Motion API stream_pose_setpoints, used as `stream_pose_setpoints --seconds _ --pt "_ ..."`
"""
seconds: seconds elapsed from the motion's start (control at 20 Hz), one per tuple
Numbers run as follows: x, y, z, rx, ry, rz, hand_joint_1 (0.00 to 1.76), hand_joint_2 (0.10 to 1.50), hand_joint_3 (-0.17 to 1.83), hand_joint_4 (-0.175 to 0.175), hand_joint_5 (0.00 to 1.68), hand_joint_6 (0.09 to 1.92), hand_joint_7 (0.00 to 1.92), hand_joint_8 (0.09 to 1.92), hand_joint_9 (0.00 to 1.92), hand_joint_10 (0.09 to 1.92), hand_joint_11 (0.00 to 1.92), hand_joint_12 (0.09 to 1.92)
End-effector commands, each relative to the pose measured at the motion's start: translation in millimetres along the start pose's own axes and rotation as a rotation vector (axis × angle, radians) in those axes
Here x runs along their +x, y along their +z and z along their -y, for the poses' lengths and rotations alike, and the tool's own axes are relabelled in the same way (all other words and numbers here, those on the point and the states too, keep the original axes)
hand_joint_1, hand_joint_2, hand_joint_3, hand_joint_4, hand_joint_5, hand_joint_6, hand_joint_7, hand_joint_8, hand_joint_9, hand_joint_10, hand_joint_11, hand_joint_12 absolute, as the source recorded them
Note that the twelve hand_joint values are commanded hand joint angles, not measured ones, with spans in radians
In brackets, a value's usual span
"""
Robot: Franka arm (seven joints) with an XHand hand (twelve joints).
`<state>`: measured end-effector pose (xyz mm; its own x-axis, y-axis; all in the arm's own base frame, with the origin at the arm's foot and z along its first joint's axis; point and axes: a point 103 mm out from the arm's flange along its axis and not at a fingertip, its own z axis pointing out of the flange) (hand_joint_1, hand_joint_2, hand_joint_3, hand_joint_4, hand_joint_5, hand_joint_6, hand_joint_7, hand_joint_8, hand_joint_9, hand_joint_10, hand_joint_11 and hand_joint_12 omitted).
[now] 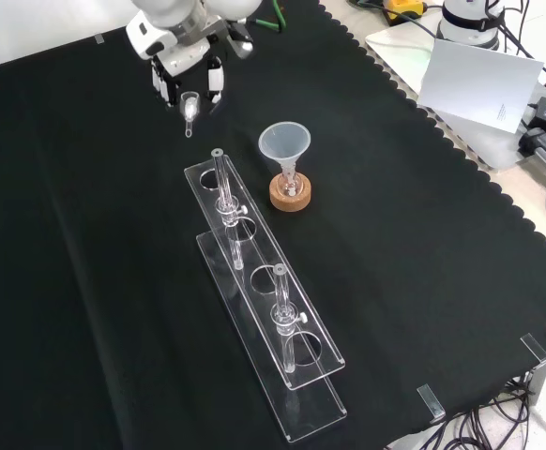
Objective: Pour all the NaCl from the weighing funnel into the round-bottom flask.
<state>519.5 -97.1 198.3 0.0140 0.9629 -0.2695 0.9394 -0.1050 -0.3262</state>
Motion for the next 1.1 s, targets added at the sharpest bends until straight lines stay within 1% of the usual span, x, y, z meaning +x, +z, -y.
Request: stream_pose_setpoints --seconds 0.05,0.45,0.65,0.75,0.95,1.1 --pt "-12.7 -17.5 40.2 -0.013 0.04 0.025 1.17 0.59 0.64 0.175 1.58 0.09 1.13 0.55 1.48 0.09 1.3 0.74" --pt "-8.2 -33.3 79.6 -0.037 0.052 0.038 1.17 0.59 0.64 0.175 1.58 0.09 1.14 0.54 1.48 0.09 1.3 0.73" --pt "3.0 -39.8 104.9 -0.052 0.055 0.052 1.17 0.59 0.63 0.175 1.58 0.09 1.14 0.54 1.48 0.09 1.31 0.73" --pt "9.5 -41.6 116.2 -0.056 0.051 0.047 1.17 0.59 0.63 0.175 1.58 0.09 1.14 0.54 1.49 0.09 1.31 0.73" --pt "24.0 -44.0 134.7 -0.052 0.041 0.071 1.17 0.59 0.63 0.175 1.58 0.09 1.14 0.54 1.49 0.09 1.31 0.73" --pt "31.7 -43.3 146.1 -0.044 0.05 0.071 1.17 0.59 0.63 0.175 1.58 0.09 1.14 0.53 1.49 0.09 1.31 0.73"
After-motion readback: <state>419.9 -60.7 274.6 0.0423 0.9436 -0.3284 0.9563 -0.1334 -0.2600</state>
